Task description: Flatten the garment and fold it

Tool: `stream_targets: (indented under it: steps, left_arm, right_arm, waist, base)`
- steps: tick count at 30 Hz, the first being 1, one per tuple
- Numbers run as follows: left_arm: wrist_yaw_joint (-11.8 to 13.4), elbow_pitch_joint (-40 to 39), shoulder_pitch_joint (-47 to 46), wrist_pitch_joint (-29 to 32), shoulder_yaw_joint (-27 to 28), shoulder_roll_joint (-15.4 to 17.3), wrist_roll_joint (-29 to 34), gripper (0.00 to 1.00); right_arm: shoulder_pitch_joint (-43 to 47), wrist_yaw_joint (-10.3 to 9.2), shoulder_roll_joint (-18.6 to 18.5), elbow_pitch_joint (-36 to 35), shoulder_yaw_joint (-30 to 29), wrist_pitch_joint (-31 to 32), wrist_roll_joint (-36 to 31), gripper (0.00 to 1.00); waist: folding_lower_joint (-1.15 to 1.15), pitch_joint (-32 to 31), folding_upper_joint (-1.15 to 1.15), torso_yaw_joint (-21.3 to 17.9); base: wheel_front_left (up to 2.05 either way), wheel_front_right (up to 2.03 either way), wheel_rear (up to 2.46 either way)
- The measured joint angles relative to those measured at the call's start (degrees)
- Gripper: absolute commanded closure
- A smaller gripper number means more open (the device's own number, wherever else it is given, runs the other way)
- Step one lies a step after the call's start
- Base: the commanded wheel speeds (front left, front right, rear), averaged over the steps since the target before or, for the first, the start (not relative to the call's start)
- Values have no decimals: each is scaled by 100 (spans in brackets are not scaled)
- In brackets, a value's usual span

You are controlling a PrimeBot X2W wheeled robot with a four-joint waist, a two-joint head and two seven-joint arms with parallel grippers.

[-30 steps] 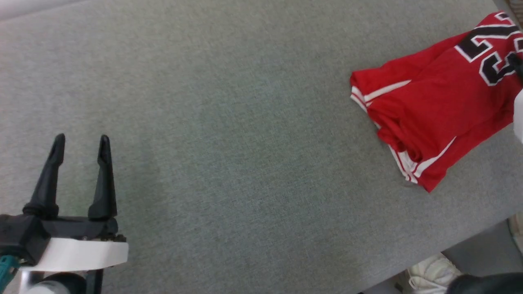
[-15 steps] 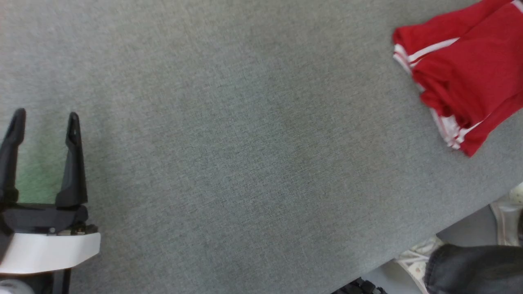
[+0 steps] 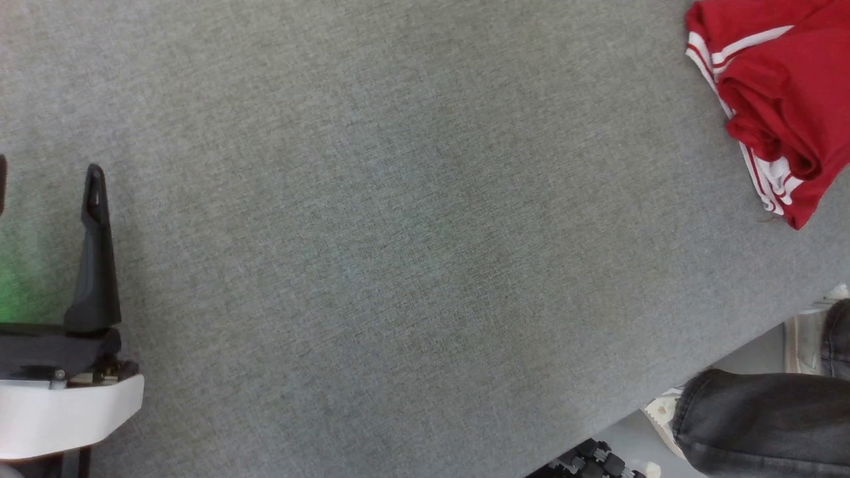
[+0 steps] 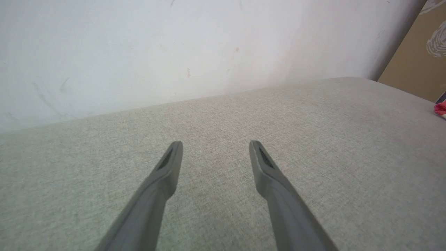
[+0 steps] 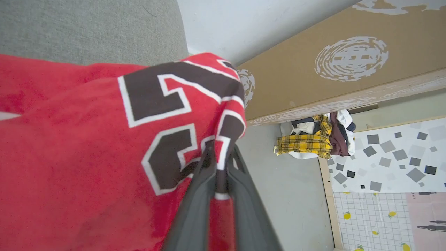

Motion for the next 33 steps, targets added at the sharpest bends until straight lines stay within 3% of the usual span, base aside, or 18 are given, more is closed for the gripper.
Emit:
stream_targets:
  steps: [7, 8, 9, 10, 11, 13, 23, 33]
  left_arm:
    - [55, -127, -66, 40, 10, 9, -3, 0]
    - [75, -130, -78, 40, 12, -1, -3, 0]
    - [99, -133, -87, 32, 14, -2, 10, 0]
    - [108, -133, -105, -9, 15, -5, 30, 0]
    - [118, -130, -123, -18, 11, -10, 33, 0]
    - [120, -120, -154, -68, 0, -14, 34, 0]
    - [137, 160, -198, -581, -29, -70, -2, 0]
    - [148, 770, -241, -996, -194, -388, -238, 0]
  right_arm:
    - [-110, 0, 130, 500, -280, -214, -214, 98]
    - [-124, 0, 144, 572, -328, -232, -235, 79]
    - [-138, 0, 157, 643, -368, -272, -247, 51]
    - [-153, 0, 164, 712, -394, -307, -279, 36]
    - [-179, 0, 174, 782, -425, -325, -302, 30]
    - [-226, 0, 187, 904, -469, -360, -331, 1]
    - [-344, 0, 156, 1341, -722, -636, -559, 0]
    - [-297, 0, 138, 1407, -1239, -1261, -352, 0]
  waist:
    - [0, 116, 0, 48]
    - [0, 127, 0, 58]
    - [0, 137, 0, 68]
    - [0, 147, 0, 78]
    - [0, 156, 0, 88]
    - [0, 167, 0, 112]
    - [0, 47, 0, 277]
    - [0, -394, 0, 499]
  base:
    - [0, 0, 0]
    - [0, 0, 0]
    - [0, 0, 0]
    - [0, 0, 0]
    - [0, 0, 0]
    - [0, 0, 0]
    - [0, 0, 0]
    - [0, 0, 0]
